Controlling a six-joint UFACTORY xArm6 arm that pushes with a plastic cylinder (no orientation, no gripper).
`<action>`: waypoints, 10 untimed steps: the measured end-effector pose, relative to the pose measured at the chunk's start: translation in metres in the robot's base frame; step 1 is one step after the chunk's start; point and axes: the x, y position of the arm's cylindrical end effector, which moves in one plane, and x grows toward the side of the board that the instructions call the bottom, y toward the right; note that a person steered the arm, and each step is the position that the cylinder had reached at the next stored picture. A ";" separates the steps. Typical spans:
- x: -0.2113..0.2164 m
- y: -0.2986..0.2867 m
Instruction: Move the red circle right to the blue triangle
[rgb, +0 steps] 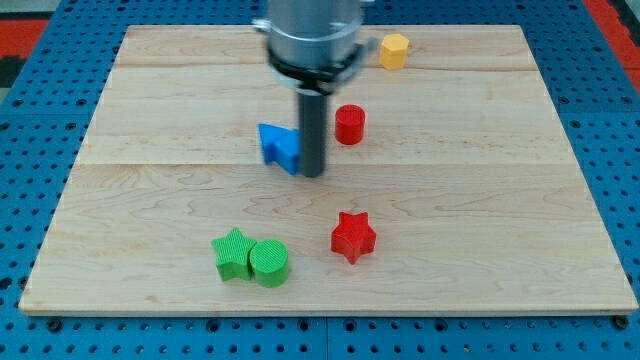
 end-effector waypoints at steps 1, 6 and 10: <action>-0.027 -0.062; -0.018 0.064; -0.102 0.049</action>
